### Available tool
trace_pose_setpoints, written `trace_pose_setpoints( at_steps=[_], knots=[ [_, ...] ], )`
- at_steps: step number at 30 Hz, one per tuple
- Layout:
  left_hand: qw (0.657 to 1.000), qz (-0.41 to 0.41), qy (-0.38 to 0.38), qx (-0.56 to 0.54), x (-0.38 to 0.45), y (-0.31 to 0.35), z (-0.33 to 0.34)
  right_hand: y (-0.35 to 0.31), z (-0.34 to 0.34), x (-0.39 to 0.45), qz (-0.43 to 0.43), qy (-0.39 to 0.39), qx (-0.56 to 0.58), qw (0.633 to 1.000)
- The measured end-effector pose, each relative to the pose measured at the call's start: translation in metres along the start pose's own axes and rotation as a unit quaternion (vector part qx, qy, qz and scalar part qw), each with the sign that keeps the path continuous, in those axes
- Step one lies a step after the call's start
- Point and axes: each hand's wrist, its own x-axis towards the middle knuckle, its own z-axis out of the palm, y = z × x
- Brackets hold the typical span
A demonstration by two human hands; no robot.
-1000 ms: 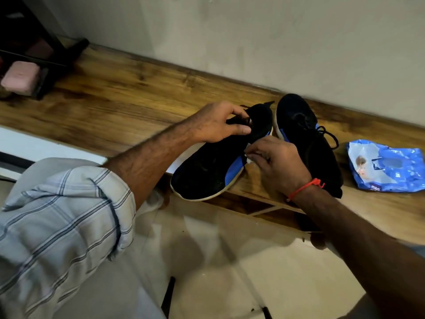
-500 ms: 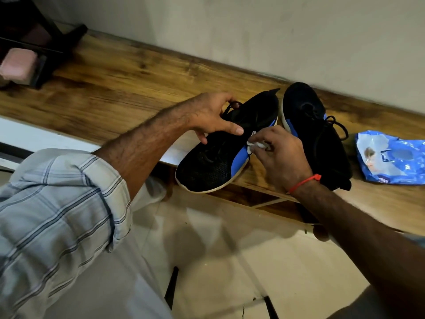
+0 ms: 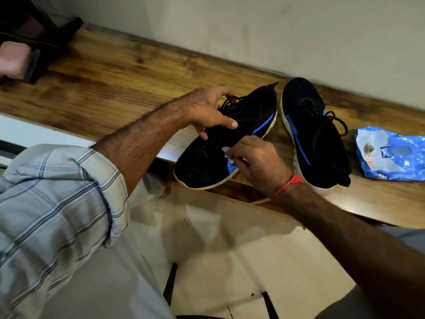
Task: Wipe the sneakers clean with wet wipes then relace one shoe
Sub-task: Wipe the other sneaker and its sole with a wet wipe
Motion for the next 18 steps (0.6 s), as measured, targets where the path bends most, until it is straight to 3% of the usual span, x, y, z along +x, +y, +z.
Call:
trace_pose_setpoints(
  at_steps=[3,7,13,15,18],
  knots=[
    [1.0,-0.004,0.012,-0.005,0.002,-0.001,0.002,-0.005,0.003,-0.002,0.007,0.01,-0.002,1.0],
    [1.0,-0.008,0.021,-0.007,0.004,-0.001,0.005,-0.034,0.021,-0.006,-0.068,-0.069,0.054,0.994],
    [0.999,-0.004,0.034,-0.005,0.0,0.002,0.006,-0.004,-0.003,0.003,0.001,0.007,-0.063,0.998],
    [0.999,-0.007,0.041,-0.006,-0.001,0.004,0.007,-0.013,0.007,0.0,-0.007,0.016,-0.042,0.999],
    [0.999,-0.007,0.037,-0.002,-0.002,0.007,0.009,-0.034,0.024,-0.005,-0.051,-0.048,0.03,0.997]
  ],
)
